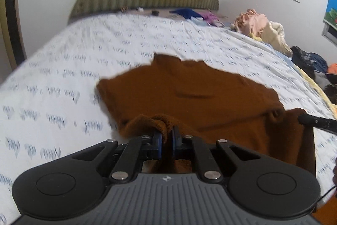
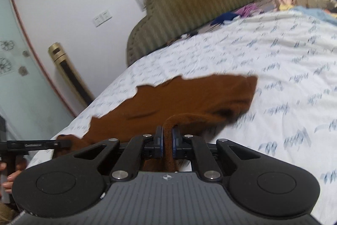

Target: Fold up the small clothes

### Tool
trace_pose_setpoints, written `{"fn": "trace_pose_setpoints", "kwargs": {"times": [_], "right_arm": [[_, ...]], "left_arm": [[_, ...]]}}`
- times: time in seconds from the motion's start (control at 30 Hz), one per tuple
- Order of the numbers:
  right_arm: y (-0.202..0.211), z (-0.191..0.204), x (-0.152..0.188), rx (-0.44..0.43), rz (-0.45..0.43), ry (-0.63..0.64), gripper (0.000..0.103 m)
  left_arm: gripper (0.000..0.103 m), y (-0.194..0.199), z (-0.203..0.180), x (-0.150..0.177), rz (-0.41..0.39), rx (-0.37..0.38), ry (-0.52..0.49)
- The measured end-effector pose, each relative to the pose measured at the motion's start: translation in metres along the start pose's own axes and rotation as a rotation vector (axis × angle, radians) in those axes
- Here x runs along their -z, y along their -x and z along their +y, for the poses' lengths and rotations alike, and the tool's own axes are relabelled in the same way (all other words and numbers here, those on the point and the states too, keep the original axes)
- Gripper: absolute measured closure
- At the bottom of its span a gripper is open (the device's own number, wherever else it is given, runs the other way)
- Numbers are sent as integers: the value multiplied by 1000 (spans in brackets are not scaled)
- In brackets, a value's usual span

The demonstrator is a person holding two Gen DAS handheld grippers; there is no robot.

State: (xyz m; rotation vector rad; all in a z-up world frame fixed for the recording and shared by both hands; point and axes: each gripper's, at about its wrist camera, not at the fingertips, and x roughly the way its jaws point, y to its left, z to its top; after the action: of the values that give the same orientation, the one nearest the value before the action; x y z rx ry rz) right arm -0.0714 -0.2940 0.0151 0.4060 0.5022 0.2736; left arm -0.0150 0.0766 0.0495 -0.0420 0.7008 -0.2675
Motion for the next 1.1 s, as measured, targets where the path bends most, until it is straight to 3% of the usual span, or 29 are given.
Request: {"fn": "trace_pose_setpoints", "kwargs": {"times": [0.1,0.23,0.27,0.33,0.4,0.47,0.57,0.6,0.63,0.7,0.77,0.97,1.1], "right_arm": [[-15,-1,-10,69,-13,43,96],[-35,-9,-14,157,5,67,97],[-37,-13,-12,163,20,45,90],[-36,-21,-6,133,46,-2,86],[-28,-24,5,114,64,-7,63],[-19,-23,18,130,87,19,49],[-1,-26,34,119,130,20,44],[5,-27,38,108,140,10,41],[11,-29,42,99,145,-3,40],[23,-31,50,85,161,-23,36],[33,-29,57,73,189,-27,35],[58,-14,76,40,260,36,35],[68,0,91,15,327,111,40]], "left_arm": [[94,-17,2,-11,3,-30,-1],[94,-48,4,-13,34,-75,-14],[93,-54,5,-11,51,-80,-21],[91,-61,9,-6,86,-94,-13],[89,-60,14,2,104,-78,-1],[84,-55,18,9,107,-75,-4],[49,-41,23,20,96,-103,-15],[33,-35,24,24,80,-121,-20],[28,-28,26,28,60,-143,-25],[28,-15,29,35,50,-169,-37],[28,-3,35,43,64,-144,-21],[28,19,54,75,189,32,46],[28,30,54,97,255,124,19]]}}
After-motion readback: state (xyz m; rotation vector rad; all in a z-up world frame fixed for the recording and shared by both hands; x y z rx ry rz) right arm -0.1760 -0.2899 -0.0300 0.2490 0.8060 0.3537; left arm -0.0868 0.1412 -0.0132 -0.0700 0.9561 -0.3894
